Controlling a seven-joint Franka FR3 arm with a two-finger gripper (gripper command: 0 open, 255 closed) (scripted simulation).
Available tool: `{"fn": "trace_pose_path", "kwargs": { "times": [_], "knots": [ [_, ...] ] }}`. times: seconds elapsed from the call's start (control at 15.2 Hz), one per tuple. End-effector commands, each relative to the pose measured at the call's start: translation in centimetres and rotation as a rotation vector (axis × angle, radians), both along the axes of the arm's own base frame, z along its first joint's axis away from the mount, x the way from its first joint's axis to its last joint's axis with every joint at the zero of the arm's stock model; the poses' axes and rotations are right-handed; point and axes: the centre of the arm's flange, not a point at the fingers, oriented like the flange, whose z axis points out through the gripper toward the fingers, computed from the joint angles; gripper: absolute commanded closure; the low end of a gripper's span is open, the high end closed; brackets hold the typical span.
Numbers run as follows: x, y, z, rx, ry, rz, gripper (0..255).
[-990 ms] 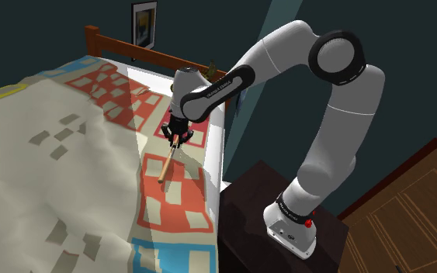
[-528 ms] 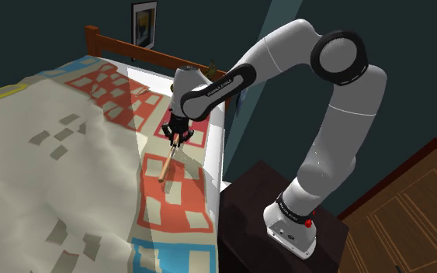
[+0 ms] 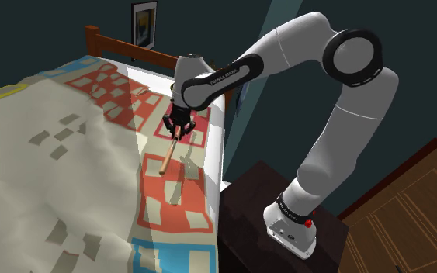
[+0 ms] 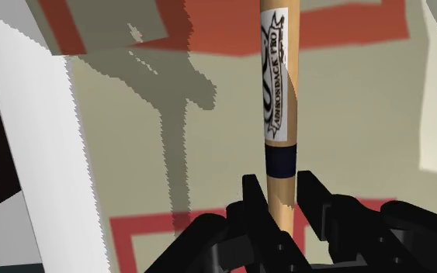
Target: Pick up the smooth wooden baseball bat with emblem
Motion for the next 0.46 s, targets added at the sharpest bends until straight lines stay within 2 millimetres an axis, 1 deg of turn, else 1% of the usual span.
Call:
{"fn": "trace_pose_path", "kwargs": {
  "times": [0.0, 0.26, 0.4],
  "knots": [
    [0.0, 0.0, 1.0, 0.0, 0.0, 0.0, 255],
    [0.0, 0.0, 3.2, 0.0, 0.0, 0.0, 255],
    [0.0, 0.0, 3.2, 0.0, 0.0, 0.0, 255]
  ]
}}
